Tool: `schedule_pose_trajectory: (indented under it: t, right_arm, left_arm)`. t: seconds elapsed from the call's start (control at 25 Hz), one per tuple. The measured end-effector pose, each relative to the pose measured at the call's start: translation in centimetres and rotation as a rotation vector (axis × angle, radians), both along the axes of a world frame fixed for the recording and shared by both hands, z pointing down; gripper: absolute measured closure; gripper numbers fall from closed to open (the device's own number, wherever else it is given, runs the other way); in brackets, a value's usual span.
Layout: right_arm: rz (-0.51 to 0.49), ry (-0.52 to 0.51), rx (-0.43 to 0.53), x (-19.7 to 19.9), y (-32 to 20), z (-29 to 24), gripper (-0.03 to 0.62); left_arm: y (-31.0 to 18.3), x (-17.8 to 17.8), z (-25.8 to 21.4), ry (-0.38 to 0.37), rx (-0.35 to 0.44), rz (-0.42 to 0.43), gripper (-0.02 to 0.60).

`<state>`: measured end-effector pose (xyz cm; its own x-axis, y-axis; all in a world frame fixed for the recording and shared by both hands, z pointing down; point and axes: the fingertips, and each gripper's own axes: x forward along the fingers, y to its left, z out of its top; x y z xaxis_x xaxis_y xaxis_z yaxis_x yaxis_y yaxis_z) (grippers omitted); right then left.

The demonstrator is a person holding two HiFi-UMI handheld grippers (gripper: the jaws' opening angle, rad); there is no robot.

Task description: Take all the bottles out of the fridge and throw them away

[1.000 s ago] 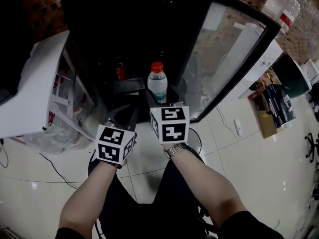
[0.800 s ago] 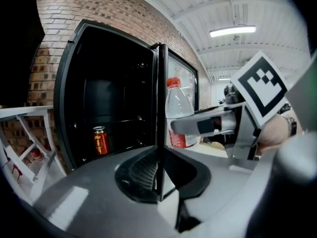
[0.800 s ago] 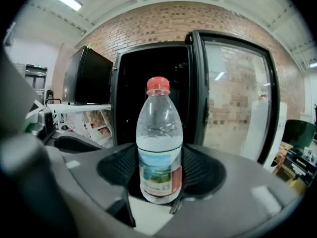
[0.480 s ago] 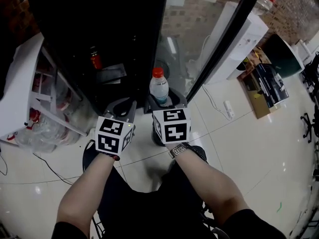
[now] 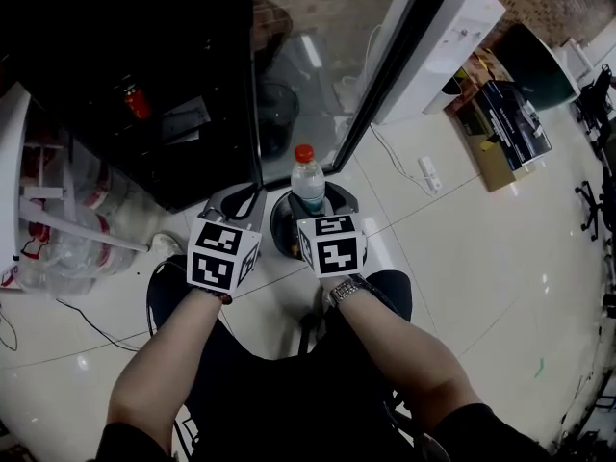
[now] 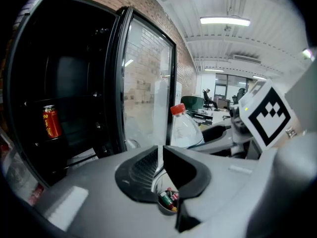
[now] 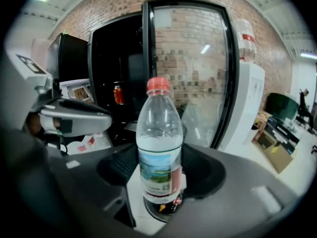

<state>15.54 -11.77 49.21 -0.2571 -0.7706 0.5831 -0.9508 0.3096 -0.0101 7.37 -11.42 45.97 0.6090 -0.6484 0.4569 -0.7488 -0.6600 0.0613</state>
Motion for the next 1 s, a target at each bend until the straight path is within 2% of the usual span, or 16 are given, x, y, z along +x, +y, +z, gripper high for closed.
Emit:
schedule_pose_trajectory:
  t: [0.4,0.72,1.0]
  right_arm:
    - [0.049,-0.034,-0.209,2.4,1.5,9.6,0.326]
    - [0.078,-0.078,-0.314,2.7,2.5,14.1,0.324]
    - [0.091,-0.127,-0.369,2.6,2.7,16.3,0.312]
  left_arm:
    - [0.0,3.3,6.1,-0.034,-0.111,0.048,0.575]
    - [0.7,5.3,11.0,-0.062,-0.199,0.087,0.575]
    - [1.0,5.6,12.2,-0.074,-0.226,0.091,0.575]
